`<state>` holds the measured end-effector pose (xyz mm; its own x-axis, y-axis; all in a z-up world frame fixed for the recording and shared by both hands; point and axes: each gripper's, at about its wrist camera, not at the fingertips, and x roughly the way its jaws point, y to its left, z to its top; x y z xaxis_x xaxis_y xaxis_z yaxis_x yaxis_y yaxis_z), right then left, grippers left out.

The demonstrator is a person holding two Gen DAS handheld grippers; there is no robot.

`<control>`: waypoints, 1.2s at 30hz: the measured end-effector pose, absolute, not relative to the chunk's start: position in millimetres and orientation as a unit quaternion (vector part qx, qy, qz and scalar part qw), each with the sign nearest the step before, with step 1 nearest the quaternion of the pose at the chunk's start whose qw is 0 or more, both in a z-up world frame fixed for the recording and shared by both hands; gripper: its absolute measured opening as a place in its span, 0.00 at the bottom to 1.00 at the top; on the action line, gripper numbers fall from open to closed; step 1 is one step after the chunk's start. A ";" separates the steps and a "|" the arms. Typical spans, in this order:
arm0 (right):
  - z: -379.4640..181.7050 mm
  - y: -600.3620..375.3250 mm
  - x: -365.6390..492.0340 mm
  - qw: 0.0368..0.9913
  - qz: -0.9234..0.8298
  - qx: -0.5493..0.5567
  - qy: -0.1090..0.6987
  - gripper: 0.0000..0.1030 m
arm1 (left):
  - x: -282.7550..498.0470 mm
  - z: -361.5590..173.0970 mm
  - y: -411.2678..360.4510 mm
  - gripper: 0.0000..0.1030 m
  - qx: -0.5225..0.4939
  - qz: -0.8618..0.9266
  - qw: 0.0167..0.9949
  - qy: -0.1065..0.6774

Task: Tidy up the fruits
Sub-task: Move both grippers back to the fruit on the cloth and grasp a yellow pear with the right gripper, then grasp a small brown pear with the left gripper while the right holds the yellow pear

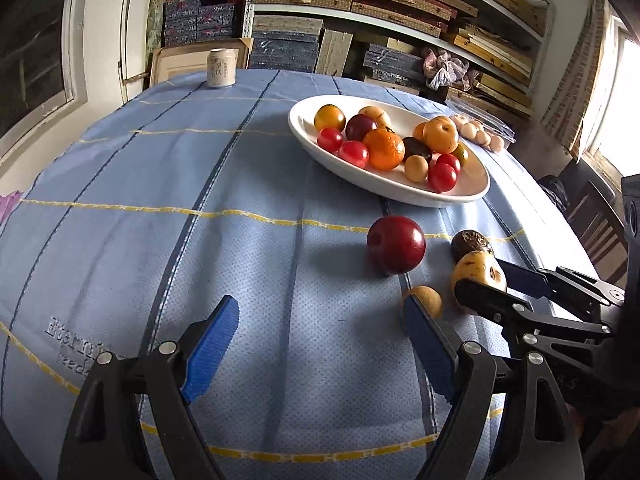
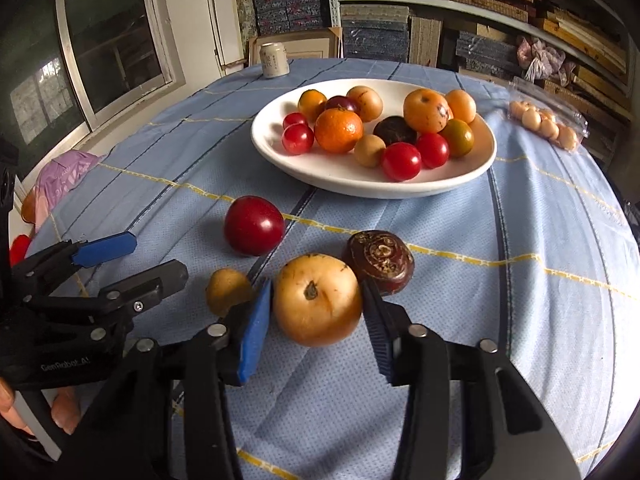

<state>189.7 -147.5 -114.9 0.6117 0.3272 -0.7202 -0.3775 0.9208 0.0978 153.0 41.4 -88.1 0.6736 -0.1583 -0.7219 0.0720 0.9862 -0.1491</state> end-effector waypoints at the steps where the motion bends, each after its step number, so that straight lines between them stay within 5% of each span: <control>1: -115.3 -147.9 189.7 0.898 0.197 -0.033 0.393 0.43 | 153.8 -88.4 41.2 0.82 -0.054 -0.064 0.912 0.401; 27: -107.1 -233.7 152.2 0.917 0.179 0.074 0.348 0.43 | 166.8 -95.2 -27.3 0.80 0.053 -0.074 0.908 0.409; 34: -107.9 -231.2 153.1 0.916 0.172 0.069 0.356 0.43 | 172.1 -100.6 -27.5 0.44 0.047 -0.085 0.899 0.427; 36: -108.8 -231.0 153.7 0.915 0.172 0.069 0.359 0.43 | 171.3 -100.6 -27.4 0.26 0.045 -0.092 0.899 0.427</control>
